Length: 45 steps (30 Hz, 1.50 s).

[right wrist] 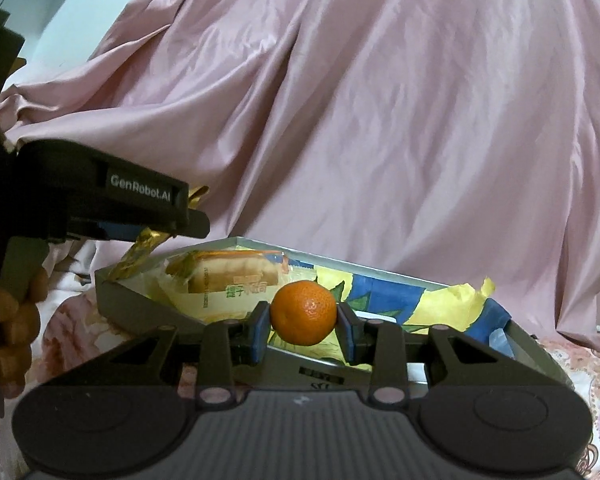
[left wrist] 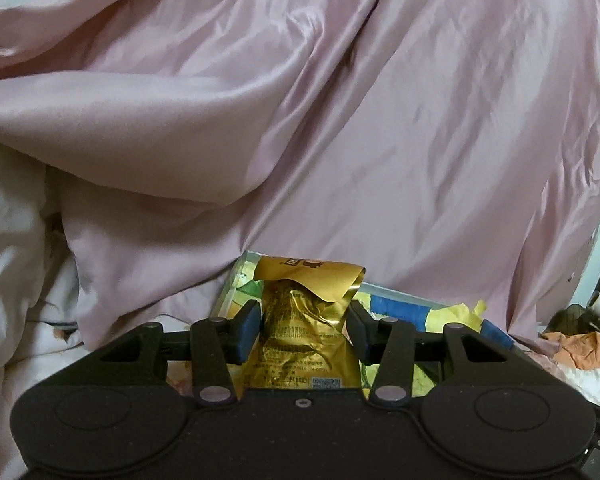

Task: Organize snacks
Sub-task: 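Carry the gold packet and mandarin to the grey tray and release both, then raise both tools away from the tray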

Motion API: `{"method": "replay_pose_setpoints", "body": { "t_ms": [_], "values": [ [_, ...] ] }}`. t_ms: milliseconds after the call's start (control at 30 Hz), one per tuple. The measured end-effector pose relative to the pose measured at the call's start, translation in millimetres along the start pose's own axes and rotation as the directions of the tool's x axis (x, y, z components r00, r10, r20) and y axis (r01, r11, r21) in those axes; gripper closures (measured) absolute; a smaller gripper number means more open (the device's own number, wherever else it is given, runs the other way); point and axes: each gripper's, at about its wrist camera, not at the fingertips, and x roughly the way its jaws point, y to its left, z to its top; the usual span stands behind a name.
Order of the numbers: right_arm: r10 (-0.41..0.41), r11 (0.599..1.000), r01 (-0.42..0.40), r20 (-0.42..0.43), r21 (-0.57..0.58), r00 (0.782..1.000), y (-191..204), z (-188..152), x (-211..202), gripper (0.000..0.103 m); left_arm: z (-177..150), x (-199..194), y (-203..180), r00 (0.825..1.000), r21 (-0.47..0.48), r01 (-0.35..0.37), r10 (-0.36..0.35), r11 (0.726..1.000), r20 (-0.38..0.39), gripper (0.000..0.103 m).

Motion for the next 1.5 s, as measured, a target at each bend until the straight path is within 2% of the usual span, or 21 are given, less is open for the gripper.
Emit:
{"method": "replay_pose_setpoints", "body": {
  "t_ms": [100, 167, 267, 400, 467, 567, 800, 1167, 1500],
  "values": [
    [-0.008, 1.0, 0.008, -0.002, 0.005, 1.0, 0.3, 0.8, 0.1, 0.063, -1.1, 0.2, 1.3, 1.0, -0.006, -0.008, 0.008, 1.0, -0.012, 0.05],
    [-0.016, 1.0, 0.016, -0.003, 0.007, 1.0, 0.4, 1.4, -0.5, 0.056, 0.4, -1.2, 1.4, 1.0, -0.011, -0.007, 0.007, 1.0, -0.012, 0.036],
    [-0.025, 0.999, 0.025, -0.006, 0.029, 1.0, -2.2, 2.8, -1.2, 0.048, 3.9, -7.8, -1.4, 1.0, -0.013, -0.002, 0.002, 1.0, 0.005, 0.021],
    [-0.04, 0.998, 0.04, -0.004, 0.054, 0.999, -5.5, 8.0, -7.9, 0.039, 11.8, -22.6, -8.0, 0.999, -0.009, 0.014, -0.013, 1.0, 0.032, 0.008],
    [-0.05, 0.997, 0.049, 0.012, 0.059, 0.999, -6.0, 12.6, -15.6, 0.029, 16.3, -32.7, -11.3, 0.998, -0.01, 0.023, -0.023, 1.0, 0.053, 0.001],
    [-0.072, 0.996, 0.069, 0.05, 0.064, 0.996, -7.1, 21.2, -31.9, 0.016, 23.6, -49.5, -16.7, 0.997, -0.008, 0.035, -0.034, 0.999, 0.076, 0.001],
    [-0.12, 0.991, 0.11, 0.13, 0.08, 0.984, -10.9, 40.3, -78.9, 0.001, 35.7, -96.3, -30.4, 0.992, -0.006, 0.026, -0.025, 1.0, 0.125, 0.001],
    [-0.165, 0.983, 0.148, 0.177, 0.11, 0.97, -26.7, 40.6, -148.1, 0.0, 23.1, -158.5, -55.0, 0.99, 0.069, 0.019, -0.028, 0.997, 0.135, 0.001],
    [-0.19, 0.98, 0.177, 0.163, 0.092, 0.968, -41.1, 26.6, -205.3, 0.0, -25.5, -200.3, -57.9, 0.997, 0.13, 0.036, -0.044, 0.991, 0.061, 0.001]
  ]
}}
